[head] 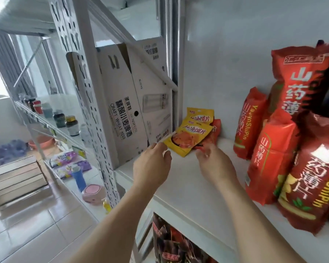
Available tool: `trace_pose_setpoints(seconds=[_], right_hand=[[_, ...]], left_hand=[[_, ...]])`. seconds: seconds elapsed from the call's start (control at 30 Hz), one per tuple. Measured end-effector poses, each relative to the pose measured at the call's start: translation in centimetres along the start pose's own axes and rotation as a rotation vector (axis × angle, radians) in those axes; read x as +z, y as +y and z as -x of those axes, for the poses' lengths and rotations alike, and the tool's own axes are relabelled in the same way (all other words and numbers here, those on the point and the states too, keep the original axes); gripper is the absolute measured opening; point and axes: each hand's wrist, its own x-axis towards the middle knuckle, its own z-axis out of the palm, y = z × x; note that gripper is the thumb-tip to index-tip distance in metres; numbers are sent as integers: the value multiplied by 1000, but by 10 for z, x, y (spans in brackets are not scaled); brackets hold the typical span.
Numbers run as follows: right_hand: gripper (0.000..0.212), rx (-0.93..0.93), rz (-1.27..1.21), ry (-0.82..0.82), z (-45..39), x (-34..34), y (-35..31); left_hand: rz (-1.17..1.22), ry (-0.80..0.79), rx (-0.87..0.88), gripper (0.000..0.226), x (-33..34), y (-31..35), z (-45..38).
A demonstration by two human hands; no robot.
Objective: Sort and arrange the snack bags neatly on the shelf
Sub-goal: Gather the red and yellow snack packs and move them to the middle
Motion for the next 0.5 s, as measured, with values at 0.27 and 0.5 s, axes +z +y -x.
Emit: trace_pose_setpoints(seconds=[0.27, 0.5], right_hand=[[51, 276, -162, 177, -91, 31, 14], [47, 442, -314, 236, -150, 35, 25]], left_hand=[[251, -130, -66, 35, 50, -8, -114], [401, -330, -56, 54, 96, 4, -187]])
